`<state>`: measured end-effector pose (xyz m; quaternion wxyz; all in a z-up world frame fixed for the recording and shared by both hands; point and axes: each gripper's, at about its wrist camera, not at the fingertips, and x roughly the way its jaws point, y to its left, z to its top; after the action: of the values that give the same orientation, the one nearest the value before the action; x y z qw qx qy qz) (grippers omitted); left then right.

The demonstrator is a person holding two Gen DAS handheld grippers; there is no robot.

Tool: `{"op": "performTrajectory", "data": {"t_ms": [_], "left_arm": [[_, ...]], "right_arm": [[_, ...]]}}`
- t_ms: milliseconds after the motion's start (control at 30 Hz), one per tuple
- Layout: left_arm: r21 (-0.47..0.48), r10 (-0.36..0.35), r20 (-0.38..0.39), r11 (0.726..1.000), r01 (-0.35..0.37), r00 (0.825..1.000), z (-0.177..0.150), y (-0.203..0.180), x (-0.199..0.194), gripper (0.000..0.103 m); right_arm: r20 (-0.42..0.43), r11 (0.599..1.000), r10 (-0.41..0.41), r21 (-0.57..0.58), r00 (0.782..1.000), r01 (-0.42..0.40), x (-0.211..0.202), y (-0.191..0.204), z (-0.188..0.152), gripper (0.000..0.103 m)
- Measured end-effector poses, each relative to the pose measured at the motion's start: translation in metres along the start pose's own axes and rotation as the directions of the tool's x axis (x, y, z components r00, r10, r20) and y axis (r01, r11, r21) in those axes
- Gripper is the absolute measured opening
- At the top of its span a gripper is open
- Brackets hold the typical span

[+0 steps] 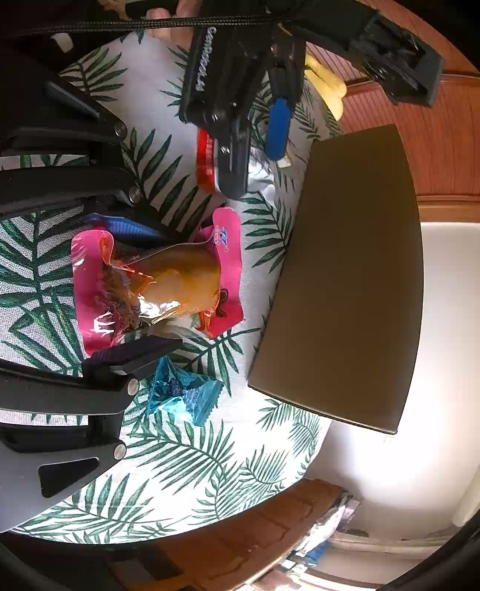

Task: Organize snacks
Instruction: 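Grasp white red-printed packet with the left tool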

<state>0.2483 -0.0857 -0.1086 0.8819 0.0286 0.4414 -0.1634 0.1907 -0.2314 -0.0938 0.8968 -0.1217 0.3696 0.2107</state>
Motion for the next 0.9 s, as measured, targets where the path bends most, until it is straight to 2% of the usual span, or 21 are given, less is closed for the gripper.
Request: {"op": "performTrajectory", "data": {"t_ms": [400, 567, 633, 767, 900], "left_arm": [[0.024, -0.014, 0.003, 1.0, 0.014, 1.0, -0.017, 0.006, -0.019, 0.078], [0.079, -0.025, 0.034, 0.997, 0.022, 0.999, -0.025, -0.002, -0.029, 0.056], [0.094, -0.012, 0.036, 0.996, 0.008, 0.999, -0.026, -0.005, -0.029, 0.055], [0.07, -0.04, 0.034, 0.997, 0.037, 0.999, -0.025, -0.001, -0.029, 0.056], [0.04, -0.033, 0.024, 0.999, 0.032, 0.999, -0.023, 0.004, -0.031, 0.065]], "right_arm": [[-0.001, 1.0, 0.006, 0.006, 1.0, -0.006, 0.0, 0.0, 0.0, 0.049], [-0.001, 1.0, 0.006, 0.006, 1.0, -0.006, 0.0, 0.0, 0.0, 0.049], [-0.001, 1.0, 0.005, 0.006, 1.0, -0.005, 0.0, 0.0, 0.0, 0.049], [0.001, 1.0, 0.002, 0.003, 1.0, -0.002, 0.0, 0.0, 0.0, 0.049], [0.0, 1.0, 0.002, 0.004, 1.0, -0.002, 0.0, 0.0, 0.0, 0.049]]}}
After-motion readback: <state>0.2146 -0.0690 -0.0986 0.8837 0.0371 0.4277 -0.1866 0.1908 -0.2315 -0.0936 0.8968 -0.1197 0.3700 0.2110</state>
